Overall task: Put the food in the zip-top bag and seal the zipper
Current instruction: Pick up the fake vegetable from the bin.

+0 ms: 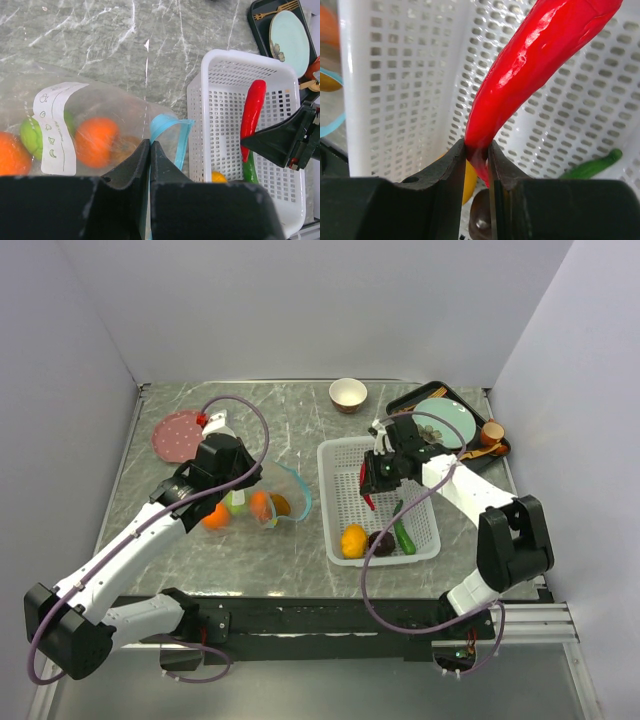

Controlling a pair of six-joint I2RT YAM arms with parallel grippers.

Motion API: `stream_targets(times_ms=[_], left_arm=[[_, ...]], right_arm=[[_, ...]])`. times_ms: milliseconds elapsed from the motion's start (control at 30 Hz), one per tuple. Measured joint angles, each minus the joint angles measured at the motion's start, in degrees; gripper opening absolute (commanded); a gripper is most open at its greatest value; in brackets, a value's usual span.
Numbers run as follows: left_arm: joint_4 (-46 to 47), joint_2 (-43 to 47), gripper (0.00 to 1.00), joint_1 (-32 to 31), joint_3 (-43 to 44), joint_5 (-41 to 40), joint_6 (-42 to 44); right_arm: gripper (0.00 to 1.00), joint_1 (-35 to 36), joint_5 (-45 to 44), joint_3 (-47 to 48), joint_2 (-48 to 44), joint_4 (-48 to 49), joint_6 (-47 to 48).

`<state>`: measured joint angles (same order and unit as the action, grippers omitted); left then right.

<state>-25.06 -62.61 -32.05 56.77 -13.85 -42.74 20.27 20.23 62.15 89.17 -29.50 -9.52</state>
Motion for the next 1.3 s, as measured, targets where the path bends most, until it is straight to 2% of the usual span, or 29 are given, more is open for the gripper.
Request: stream_targets(times_ms=[167, 200, 367, 533, 700, 967, 1033, 1167, 1300], left_arm=[[-0.07, 0.0, 0.08, 0.0, 0.0, -0.31, 0.07], [-0.07, 0.0, 0.09, 0.0, 0.0, -0.46, 0.07], [0.31, 0.92, 0.09, 0.0, -0.59, -0.61, 0.07], [0.44, 1.09, 0.08, 0.0, -0.63, -0.81, 0.28], [1.55, 1.18, 0.09, 0.0, -1.38, -1.03, 0.72], [2.32, 1.4, 0.11, 0.0, -3.15, -1.51, 1.77], [2.56, 1.42, 0.11, 0.0, -3.15, -1.92, 1.97], [2.84, 1.55, 0.12, 0.0, -3.15, -2.64, 2.78], [2.93, 1.75, 0.12, 0.17, -3.15, -2.73, 2.97]], right_arm=[[0.22, 0.02, 0.61, -0.37, 3.89, 2.1, -0.24], [0.26, 0.37, 0.15, -0.94, 4.7, 2.56, -0.39], [0.3, 2.54, -4.87, -5.07, 5.11, 2.56, -2.16], [0.48, 5.4, -12.24, -5.05, 2.45, 3.45, -4.83], [0.61, 10.14, -20.11, -5.35, 1.29, 6.99, -8.46], [0.61, 15.47, -32.79, -9.01, 0.07, 10.91, -15.37], [0.56, 15.47, -34.6, -10.32, -1.38, 11.87, -17.09], [0.47, 15.43, -35.39, -12.31, -3.82, 14.21, -19.3], [0.46, 15.43, -34.27, -12.33, -3.32, 16.48, -20.28]])
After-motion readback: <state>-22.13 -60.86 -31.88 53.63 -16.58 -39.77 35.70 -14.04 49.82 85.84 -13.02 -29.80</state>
